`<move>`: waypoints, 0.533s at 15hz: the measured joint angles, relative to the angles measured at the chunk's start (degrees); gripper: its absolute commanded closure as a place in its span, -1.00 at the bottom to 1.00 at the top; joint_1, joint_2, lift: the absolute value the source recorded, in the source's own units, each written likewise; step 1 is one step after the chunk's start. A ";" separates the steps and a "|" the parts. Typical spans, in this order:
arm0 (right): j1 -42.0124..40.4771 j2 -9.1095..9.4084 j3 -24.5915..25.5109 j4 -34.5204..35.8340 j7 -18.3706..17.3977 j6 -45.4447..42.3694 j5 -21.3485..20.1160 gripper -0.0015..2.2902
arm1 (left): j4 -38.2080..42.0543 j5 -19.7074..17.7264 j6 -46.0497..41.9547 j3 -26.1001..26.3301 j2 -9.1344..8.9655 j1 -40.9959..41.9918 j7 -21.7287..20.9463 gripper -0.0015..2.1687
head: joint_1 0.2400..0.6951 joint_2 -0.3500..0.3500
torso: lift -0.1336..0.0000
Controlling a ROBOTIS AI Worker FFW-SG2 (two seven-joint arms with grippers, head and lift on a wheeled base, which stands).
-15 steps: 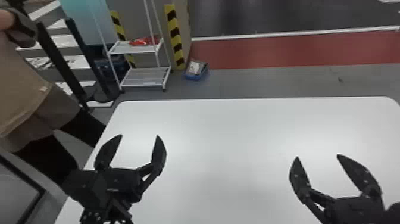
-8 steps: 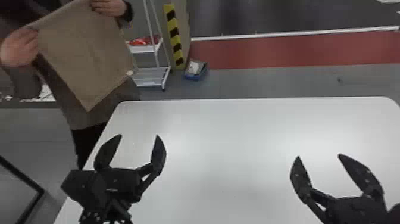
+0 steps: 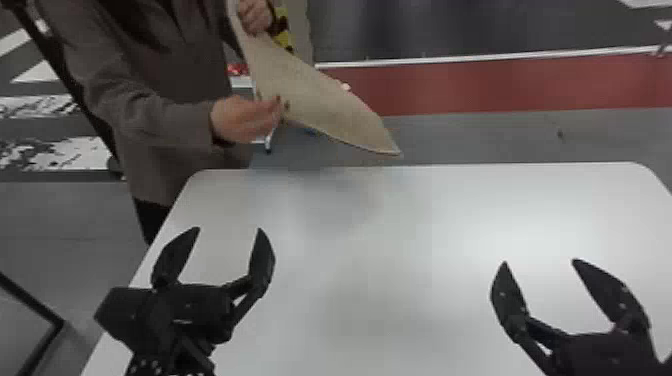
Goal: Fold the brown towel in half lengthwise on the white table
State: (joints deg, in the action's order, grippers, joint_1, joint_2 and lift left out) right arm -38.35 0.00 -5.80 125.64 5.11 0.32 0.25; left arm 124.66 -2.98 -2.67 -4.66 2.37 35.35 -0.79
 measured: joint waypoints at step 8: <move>-1.49 0.00 0.59 0.64 0.73 -1.05 1.06 -0.89 | 0.58 0.06 -0.75 0.26 0.00 1.76 0.06 -0.96 | 1.00 0.43 | 0.15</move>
State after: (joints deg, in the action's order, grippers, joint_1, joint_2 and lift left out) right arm -39.84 0.00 -5.20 126.28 5.84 -0.73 1.32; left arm 125.24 -2.92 -3.42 -4.40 2.37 37.10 -0.73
